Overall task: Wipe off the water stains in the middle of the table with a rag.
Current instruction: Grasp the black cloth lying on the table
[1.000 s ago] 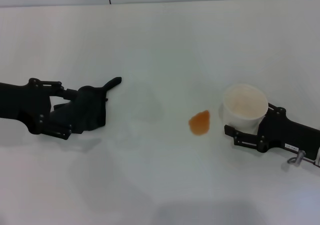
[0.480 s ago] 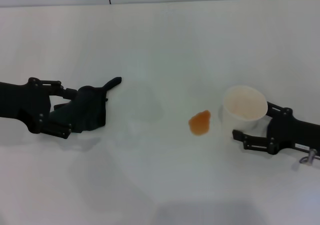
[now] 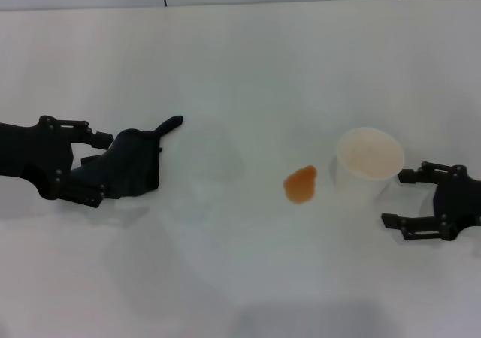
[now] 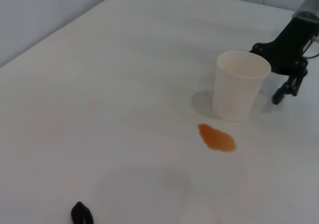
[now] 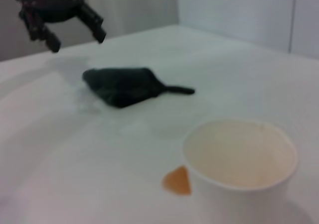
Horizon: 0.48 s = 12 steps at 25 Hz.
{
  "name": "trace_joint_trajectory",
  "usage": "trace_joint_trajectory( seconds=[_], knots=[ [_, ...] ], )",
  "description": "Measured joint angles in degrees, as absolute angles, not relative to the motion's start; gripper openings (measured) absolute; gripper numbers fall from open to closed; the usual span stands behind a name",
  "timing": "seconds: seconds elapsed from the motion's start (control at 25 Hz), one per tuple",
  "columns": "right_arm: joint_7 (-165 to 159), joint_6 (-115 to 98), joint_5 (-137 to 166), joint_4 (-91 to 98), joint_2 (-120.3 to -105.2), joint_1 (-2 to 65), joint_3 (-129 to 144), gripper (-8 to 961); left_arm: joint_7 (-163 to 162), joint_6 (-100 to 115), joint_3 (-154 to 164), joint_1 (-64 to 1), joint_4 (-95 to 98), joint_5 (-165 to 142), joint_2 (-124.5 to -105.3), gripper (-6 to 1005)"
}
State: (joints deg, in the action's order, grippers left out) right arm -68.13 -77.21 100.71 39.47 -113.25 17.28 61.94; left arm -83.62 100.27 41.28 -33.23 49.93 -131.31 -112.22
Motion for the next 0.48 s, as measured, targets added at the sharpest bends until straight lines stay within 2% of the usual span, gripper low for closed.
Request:
trace_joint_trajectory(
  seconds=[0.32,0.48],
  knots=[
    [-83.38,-86.73,109.04,47.11,-108.60,21.57,61.37,875,-84.69,100.38,41.31,-33.13,50.11,-131.43,-111.77,893],
    [-86.33,-91.46,112.25,49.75,-107.93,24.23,57.63,875,-85.43,100.38,41.31,-33.16,50.53,-132.27,-111.81,893]
  ],
)
